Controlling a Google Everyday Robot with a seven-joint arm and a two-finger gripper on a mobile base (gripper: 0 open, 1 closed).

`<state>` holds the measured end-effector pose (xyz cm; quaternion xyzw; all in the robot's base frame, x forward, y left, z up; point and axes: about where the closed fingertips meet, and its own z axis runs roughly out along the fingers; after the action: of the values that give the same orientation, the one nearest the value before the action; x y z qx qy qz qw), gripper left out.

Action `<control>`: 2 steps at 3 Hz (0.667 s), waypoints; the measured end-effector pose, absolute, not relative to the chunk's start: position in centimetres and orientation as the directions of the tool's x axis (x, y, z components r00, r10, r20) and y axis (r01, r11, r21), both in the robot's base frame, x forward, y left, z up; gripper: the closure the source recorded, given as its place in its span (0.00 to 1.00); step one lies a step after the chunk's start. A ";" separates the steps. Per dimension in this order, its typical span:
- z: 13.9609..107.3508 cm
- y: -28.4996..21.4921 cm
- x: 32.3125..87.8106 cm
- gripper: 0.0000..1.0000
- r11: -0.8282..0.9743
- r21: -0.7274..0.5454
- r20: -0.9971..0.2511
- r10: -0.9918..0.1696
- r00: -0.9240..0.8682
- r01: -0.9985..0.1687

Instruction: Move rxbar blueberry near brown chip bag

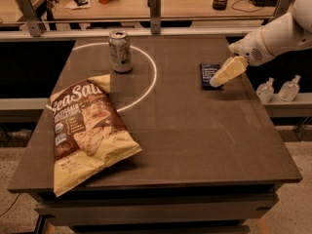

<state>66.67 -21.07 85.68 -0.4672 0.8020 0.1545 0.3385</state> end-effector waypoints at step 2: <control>82.8 -19.4 67.2 0.00 0.456 -0.049 -0.662 -0.681 -0.313 -0.889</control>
Offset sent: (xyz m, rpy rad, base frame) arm 0.0127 0.0222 -0.0392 -0.0415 0.0408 0.1113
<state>67.21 -19.36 82.81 -0.4946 0.7933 0.1651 0.3142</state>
